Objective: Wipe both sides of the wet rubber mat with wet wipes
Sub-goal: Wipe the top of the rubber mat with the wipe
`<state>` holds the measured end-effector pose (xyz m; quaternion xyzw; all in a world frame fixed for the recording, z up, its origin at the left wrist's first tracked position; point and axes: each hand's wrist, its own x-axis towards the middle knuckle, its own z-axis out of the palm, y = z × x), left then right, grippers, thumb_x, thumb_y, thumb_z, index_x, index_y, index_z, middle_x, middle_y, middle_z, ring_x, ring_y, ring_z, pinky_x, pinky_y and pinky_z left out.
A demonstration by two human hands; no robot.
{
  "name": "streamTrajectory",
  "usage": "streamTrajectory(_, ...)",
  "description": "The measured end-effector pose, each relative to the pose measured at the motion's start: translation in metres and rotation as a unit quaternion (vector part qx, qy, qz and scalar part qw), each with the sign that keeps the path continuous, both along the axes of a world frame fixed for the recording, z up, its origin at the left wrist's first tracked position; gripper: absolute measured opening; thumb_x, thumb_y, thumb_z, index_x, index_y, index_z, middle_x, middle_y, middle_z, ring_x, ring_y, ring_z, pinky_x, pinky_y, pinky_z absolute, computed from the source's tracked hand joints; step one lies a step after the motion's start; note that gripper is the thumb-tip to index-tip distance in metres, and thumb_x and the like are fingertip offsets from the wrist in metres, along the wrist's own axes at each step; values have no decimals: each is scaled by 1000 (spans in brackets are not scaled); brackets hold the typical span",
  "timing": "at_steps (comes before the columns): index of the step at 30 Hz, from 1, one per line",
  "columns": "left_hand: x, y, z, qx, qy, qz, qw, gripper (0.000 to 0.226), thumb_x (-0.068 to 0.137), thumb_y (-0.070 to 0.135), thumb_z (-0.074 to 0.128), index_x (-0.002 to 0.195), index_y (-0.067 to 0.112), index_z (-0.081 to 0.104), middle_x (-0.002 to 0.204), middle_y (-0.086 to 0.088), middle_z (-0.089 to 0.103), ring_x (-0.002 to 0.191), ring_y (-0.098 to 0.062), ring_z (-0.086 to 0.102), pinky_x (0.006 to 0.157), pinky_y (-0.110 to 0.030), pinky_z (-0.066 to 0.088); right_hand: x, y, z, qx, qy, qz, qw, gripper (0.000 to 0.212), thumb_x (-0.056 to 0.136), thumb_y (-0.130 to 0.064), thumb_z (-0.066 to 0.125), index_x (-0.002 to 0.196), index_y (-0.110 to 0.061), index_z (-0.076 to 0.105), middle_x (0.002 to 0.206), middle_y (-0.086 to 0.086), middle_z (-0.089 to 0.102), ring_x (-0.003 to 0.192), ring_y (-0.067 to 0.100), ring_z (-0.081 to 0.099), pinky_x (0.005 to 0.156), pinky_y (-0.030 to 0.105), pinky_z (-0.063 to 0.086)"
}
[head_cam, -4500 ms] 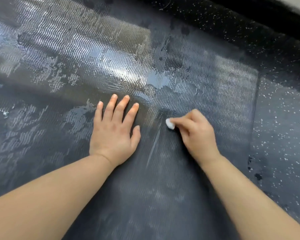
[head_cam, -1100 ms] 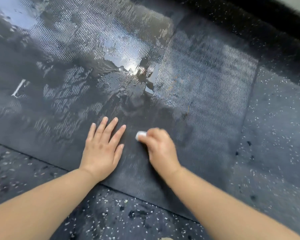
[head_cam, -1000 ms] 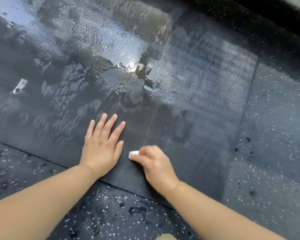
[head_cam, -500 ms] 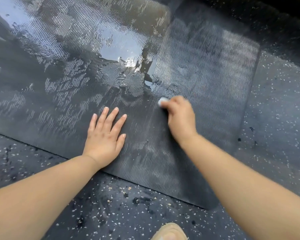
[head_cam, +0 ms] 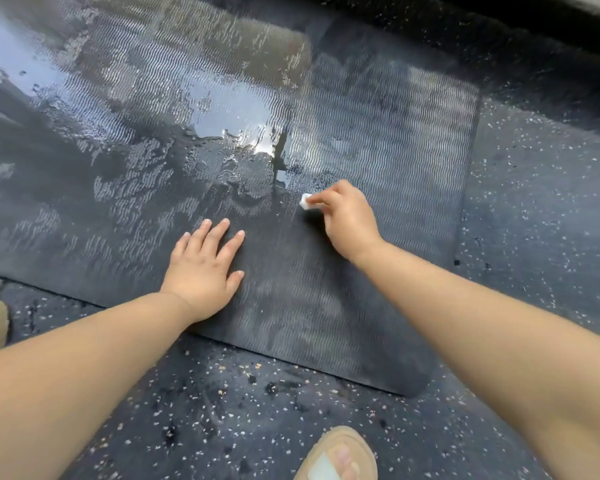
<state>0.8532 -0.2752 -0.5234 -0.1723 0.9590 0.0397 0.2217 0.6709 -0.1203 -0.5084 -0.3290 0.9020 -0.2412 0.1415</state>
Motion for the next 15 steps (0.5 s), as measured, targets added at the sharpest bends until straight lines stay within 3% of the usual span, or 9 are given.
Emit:
streamTrajectory(2, -3, -4, 6, 5, -29, -14, 999, 69, 95, 54, 30, 151, 30, -2, 159, 1, -7, 145, -24, -7, 117, -40, 2, -14, -16, -8, 64, 12, 17, 998, 32, 92, -2, 46, 115, -16, 64, 111, 11, 52, 105, 31, 47, 84, 33, 38)
streamTrajectory(6, -7, -13, 10, 15, -36, -40, 998, 71, 93, 56, 33, 150, 32, -1, 158, 1, -4, 145, -25, -2, 115, -41, 9, 16, -19, -11, 132, 43, 89, 986, 31, 91, -3, 42, 113, -17, 57, 115, 6, 50, 98, 30, 46, 79, 33, 35)
streamTrajectory(8, -7, -15, 8, 13, -18, -54, 998, 68, 93, 56, 31, 150, 33, 1, 158, 1, 0, 144, -25, 2, 113, -40, 13, 54, -4, -7, 140, 16, 157, 977, 31, 88, -1, 43, 109, -18, 58, 112, 5, 52, 94, 29, 47, 83, 37, 39)
streamTrajectory(11, -4, -19, 6, 14, 13, -64, 998, 65, 94, 55, 32, 150, 33, 7, 157, 0, 7, 143, -24, 7, 110, -40, 15, 118, 20, 7, 121, -10, 227, 966, 27, 78, 5, 53, 98, -11, 63, 99, 8, 59, 83, 30, 52, 76, 34, 44)
streamTrajectory(15, -2, -31, 3, 25, 43, -107, 993, 60, 92, 50, 39, 148, 33, 24, 153, 0, 23, 136, -26, 23, 104, -41, 23, 148, 29, 16, 167, -108, 230, 953, 32, 87, 1, 45, 110, -15, 61, 112, 6, 53, 97, 28, 46, 82, 38, 41)
